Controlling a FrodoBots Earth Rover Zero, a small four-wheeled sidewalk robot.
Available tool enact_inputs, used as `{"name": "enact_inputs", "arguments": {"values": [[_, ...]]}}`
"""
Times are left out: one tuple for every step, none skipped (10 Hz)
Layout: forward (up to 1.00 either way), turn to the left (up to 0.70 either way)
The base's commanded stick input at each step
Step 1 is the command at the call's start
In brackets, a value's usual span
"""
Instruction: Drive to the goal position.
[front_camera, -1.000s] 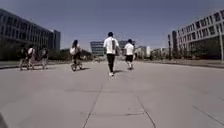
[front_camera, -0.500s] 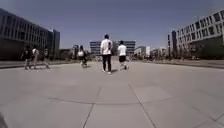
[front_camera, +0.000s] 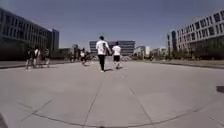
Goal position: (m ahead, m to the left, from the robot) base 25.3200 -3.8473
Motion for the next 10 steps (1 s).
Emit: {"name": "enact_inputs", "arguments": {"values": [[1.00, 0.00], [1.00, 0.00], [1.00, 0.00], [1.00, 0.00], [1.00, 0.00], [1.00, 0.00], [1.00, 0.00], [1.00, 0.00], [1.00, 0.00], [1.00, 0.00]]}}
